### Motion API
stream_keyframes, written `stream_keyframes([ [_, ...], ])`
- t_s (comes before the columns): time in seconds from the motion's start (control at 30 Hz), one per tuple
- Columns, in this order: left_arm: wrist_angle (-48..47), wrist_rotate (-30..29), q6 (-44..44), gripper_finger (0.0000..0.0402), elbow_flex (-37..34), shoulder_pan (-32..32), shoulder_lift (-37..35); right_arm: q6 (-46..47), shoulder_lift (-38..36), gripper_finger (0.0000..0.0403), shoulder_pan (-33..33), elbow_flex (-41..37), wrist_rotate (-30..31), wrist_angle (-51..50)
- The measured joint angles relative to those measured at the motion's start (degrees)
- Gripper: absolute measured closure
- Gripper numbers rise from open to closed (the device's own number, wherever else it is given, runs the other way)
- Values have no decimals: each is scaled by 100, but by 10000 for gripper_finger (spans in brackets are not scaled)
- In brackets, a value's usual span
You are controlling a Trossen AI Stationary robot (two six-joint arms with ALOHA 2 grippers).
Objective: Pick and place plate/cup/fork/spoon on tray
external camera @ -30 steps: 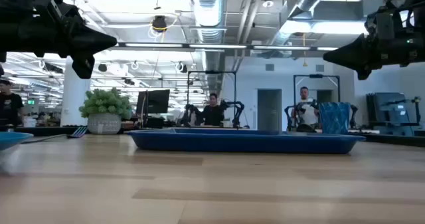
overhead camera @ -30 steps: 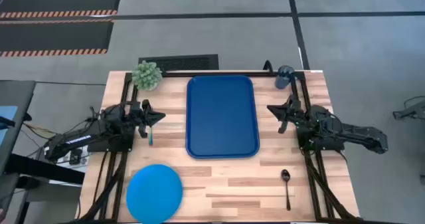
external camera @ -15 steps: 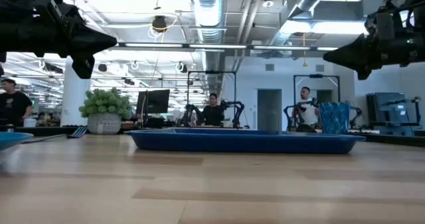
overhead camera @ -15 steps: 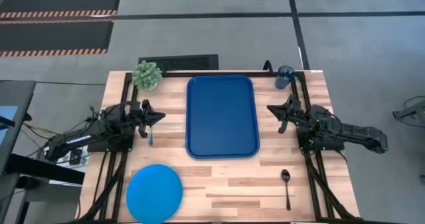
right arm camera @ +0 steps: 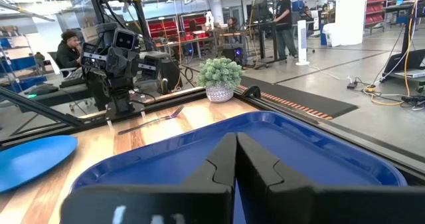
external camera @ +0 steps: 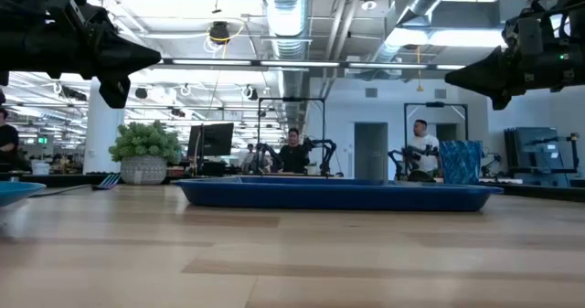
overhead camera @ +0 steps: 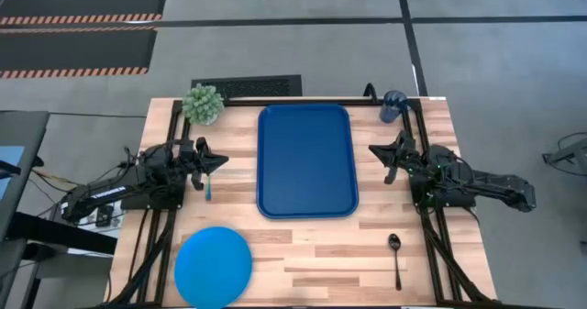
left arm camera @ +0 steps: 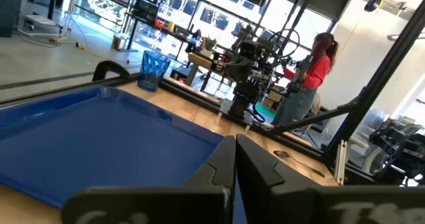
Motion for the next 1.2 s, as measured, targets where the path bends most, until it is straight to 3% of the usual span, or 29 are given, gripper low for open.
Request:
stream_keyframes([
  [0.97, 0, -1, 0, 401, 2, 0, 0, -1, 1, 369, -2, 0, 0, 0],
  [1.2, 0, 0, 0, 401, 1, 1, 0, -18, -4, 369, 4, -7, 20, 660],
])
